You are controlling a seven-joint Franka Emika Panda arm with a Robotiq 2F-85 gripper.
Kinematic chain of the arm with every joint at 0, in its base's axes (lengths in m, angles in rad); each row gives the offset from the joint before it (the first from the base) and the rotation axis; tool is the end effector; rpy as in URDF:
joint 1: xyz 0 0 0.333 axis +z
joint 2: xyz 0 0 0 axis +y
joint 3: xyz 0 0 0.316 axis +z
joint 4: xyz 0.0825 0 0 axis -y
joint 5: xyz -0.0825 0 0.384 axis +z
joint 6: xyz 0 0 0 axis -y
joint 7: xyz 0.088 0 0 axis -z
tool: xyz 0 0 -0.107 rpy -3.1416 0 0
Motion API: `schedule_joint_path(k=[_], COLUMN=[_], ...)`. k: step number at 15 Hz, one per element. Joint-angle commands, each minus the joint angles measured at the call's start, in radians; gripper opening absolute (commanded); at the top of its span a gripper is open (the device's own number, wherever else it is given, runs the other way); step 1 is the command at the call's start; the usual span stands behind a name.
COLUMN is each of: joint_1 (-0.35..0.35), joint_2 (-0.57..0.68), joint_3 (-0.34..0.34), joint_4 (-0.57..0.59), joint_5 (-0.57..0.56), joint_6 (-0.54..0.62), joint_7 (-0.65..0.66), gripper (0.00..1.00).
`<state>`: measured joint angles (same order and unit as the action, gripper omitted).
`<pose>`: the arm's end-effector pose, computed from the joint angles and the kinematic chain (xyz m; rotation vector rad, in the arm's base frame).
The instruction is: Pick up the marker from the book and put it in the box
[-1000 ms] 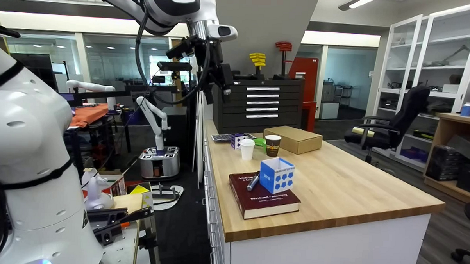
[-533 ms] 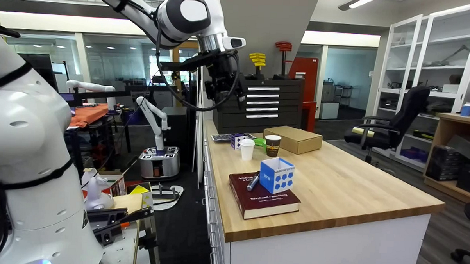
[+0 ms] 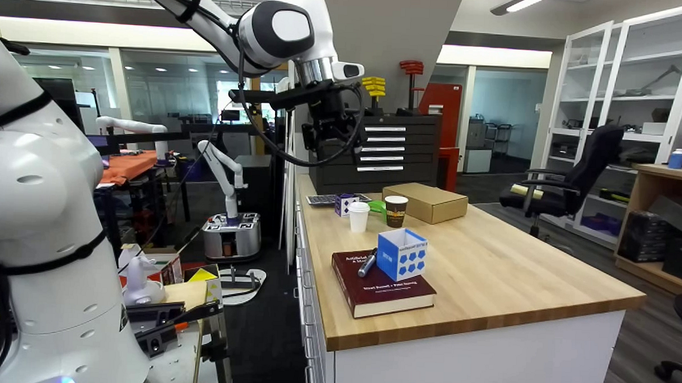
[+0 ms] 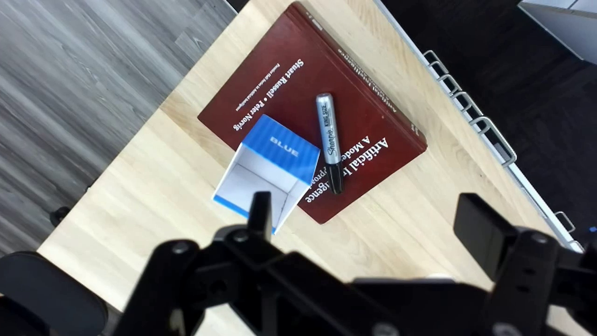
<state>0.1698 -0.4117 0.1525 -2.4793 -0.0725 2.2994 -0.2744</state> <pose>0.4142 0.1390 0.4592 2.8568 0.9360 0.3449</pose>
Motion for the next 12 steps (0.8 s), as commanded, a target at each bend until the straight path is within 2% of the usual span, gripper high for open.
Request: schedule_joint_path(k=[1,5,12], joint_1=[0.015,-0.017,-0.019], joint_2=[0.001,0.054,0.211], joint_3=[-0.014,-0.002,-0.025], joint_4=[0.002,0.026,0.076], joint_5=[-0.008,-0.062,-0.082], joint_6=[-0.003,0.012,0.110], joint_7=[0.006,0.038,0.000], gripper=[1.00,1.00,1.00])
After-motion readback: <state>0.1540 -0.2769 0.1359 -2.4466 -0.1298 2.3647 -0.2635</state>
